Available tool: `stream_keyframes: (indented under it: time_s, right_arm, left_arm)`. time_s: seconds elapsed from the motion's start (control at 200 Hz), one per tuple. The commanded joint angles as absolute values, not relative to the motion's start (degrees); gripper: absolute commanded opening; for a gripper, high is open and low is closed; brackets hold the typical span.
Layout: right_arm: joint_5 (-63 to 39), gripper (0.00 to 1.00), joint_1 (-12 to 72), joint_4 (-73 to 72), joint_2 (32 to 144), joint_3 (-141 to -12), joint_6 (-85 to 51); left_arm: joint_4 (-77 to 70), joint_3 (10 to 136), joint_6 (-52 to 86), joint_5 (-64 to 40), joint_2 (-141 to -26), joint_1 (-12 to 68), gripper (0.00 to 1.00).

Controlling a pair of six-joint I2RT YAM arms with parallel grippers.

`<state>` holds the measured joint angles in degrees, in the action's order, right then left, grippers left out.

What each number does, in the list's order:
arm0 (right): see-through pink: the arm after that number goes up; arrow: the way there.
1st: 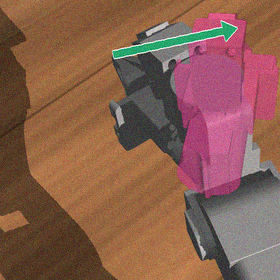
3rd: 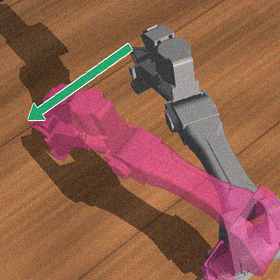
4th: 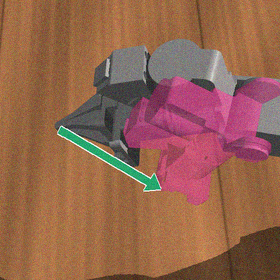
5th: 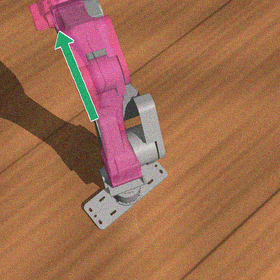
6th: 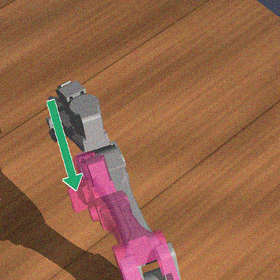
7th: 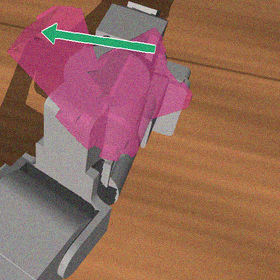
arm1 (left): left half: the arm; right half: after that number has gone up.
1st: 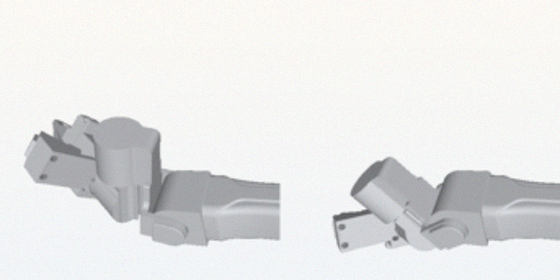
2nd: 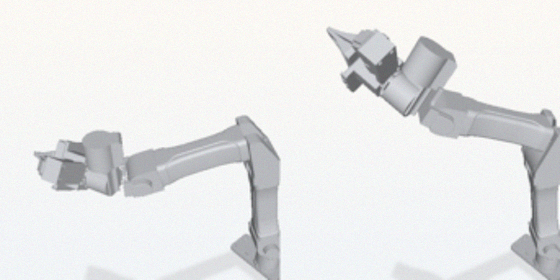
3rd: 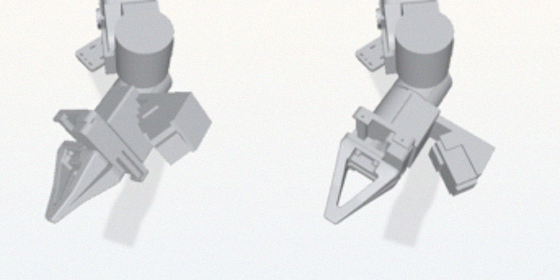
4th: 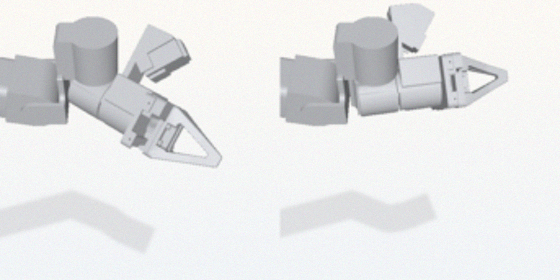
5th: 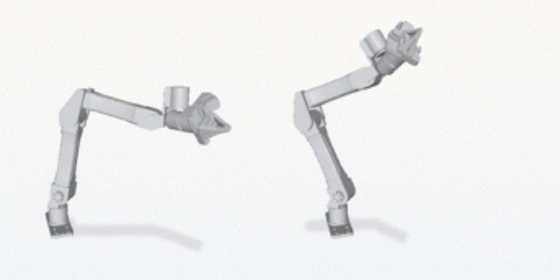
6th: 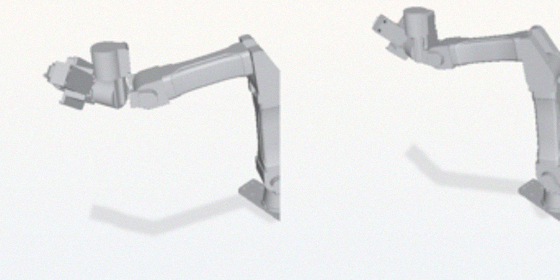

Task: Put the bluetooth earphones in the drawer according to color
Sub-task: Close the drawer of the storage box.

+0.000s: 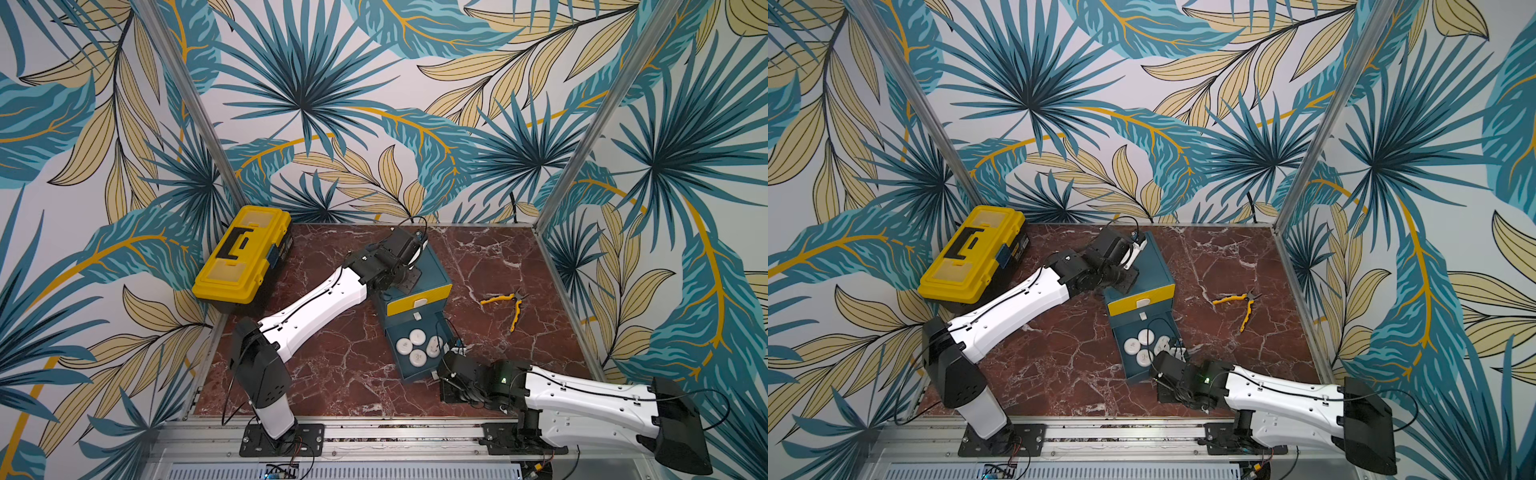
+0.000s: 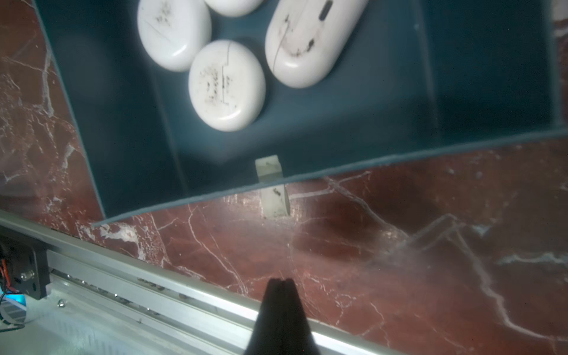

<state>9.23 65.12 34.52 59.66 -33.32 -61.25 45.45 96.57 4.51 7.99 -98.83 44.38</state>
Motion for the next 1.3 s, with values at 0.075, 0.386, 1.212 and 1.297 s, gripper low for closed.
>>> stream_keyframes:
  time_s: [0.075,0.386,1.212,1.297]
  right_arm:
    - [16.63,0.0,64.19,30.93,56.62,-29.95,-64.45]
    - [18.73,0.0,62.69,21.89,60.36,-27.11,-66.56]
    - [29.17,0.0,62.5,-20.78,69.47,-15.68,-68.57]
    - [29.32,0.0,62.24,-23.11,71.84,-16.62,-68.04]
  left_arm:
    - [52.67,96.68,4.69,4.23,-101.86,44.04,0.17]
    - [53.19,96.48,4.7,3.76,-101.76,43.71,0.17]
    - [53.87,95.67,5.01,1.28,-103.1,43.32,0.16]
    - [53.95,95.62,4.97,1.4,-103.1,43.33,0.16]
